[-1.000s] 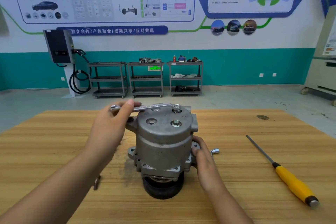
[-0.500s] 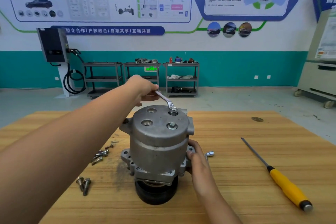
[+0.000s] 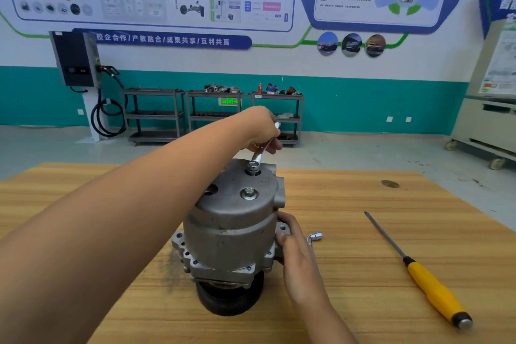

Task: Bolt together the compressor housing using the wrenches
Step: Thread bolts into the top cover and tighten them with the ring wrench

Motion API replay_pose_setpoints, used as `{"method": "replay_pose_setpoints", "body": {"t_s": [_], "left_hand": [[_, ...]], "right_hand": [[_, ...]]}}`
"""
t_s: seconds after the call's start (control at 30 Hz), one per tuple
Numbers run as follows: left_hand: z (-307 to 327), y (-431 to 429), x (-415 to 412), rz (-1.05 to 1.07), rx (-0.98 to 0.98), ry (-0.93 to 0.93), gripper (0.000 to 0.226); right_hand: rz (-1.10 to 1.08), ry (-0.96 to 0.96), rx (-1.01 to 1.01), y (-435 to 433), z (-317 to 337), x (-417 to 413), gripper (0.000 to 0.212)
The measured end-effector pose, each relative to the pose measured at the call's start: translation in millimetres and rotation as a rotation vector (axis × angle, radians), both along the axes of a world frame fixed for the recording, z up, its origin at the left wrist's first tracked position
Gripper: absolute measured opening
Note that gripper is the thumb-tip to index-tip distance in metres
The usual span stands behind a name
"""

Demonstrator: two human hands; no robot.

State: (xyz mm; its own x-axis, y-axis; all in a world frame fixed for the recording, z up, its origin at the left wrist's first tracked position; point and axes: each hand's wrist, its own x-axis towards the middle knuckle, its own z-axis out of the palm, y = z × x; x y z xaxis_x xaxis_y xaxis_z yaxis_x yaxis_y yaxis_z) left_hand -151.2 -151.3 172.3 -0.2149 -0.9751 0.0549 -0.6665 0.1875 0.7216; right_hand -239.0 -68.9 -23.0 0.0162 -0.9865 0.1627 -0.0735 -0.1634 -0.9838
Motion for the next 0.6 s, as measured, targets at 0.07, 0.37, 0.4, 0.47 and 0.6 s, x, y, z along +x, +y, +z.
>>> {"method": "replay_pose_setpoints", "body": {"t_s": [0.07,0.37,0.4,0.47,0.6], "left_hand": [[-1,2,-2,-0.045,-0.031,-0.001,0.039],[-9,52,-41,-0.457,-0.170,-0.331,0.037],[-13,60,-43,-0.475,-0.232,-0.388,0.037],[-21,75,-40,-0.501,-0.355,-0.470,0.039],[-43,102,-20,-0.477,-0.571,-0.560,0.046]], "right_hand": [[0.005,-0.005,-0.004,1,1,1,0.037],[0.017,-0.046,0.019,-10,-4,-3,0.036],[0.007,-0.063,0.023,-13,-5,-4,0.035],[-0.015,-0.073,0.012,-17,-9,-5,0.035],[-0.071,-0.099,-0.006,-19,-15,-3,0.028]]}}
